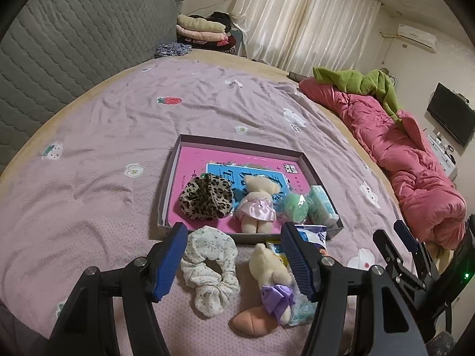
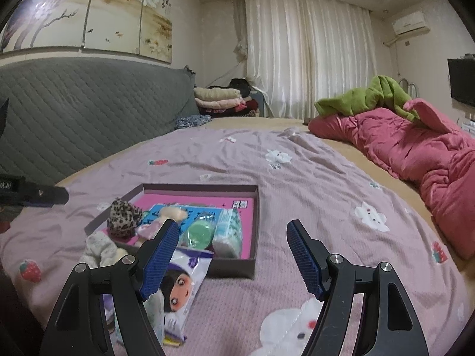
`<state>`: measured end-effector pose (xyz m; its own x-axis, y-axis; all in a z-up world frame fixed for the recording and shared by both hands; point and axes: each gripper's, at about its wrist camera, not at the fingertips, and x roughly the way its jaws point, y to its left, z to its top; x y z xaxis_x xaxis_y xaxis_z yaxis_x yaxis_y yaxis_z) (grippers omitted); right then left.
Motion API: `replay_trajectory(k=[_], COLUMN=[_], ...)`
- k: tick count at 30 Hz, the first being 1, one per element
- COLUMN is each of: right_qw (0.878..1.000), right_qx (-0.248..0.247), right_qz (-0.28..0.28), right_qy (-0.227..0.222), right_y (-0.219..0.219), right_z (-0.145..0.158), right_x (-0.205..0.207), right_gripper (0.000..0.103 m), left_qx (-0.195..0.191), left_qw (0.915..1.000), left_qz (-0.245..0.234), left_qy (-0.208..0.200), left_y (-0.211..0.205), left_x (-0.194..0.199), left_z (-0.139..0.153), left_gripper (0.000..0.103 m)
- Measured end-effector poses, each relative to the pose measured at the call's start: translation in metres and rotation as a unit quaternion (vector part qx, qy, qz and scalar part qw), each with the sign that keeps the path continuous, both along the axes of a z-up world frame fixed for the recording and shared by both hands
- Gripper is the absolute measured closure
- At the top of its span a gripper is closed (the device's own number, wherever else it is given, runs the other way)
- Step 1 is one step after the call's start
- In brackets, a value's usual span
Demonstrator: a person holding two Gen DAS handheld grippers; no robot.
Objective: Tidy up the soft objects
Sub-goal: 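Move both open tools back toward the remaining soft items beside the tray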
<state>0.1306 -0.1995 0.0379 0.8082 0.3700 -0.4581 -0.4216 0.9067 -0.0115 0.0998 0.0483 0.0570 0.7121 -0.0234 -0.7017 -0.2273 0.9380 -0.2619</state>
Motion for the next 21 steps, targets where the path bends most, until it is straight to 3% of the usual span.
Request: replay_trajectory(k=[21], right_qw=[0.999], right_qx=[-0.024], right_qz=[0.028], right_qy=[0.018], right_y=[0.013], right_z=[0.001], right_x=[-0.042], right_gripper=[0.027], left_qx=[0.002], left_qw=[0.9991], left_qz=[-0.038], left_qy=[0.018], left_y=[-0.018], left_x=[-0.022], left_z=[0.0], left_gripper=[0.038])
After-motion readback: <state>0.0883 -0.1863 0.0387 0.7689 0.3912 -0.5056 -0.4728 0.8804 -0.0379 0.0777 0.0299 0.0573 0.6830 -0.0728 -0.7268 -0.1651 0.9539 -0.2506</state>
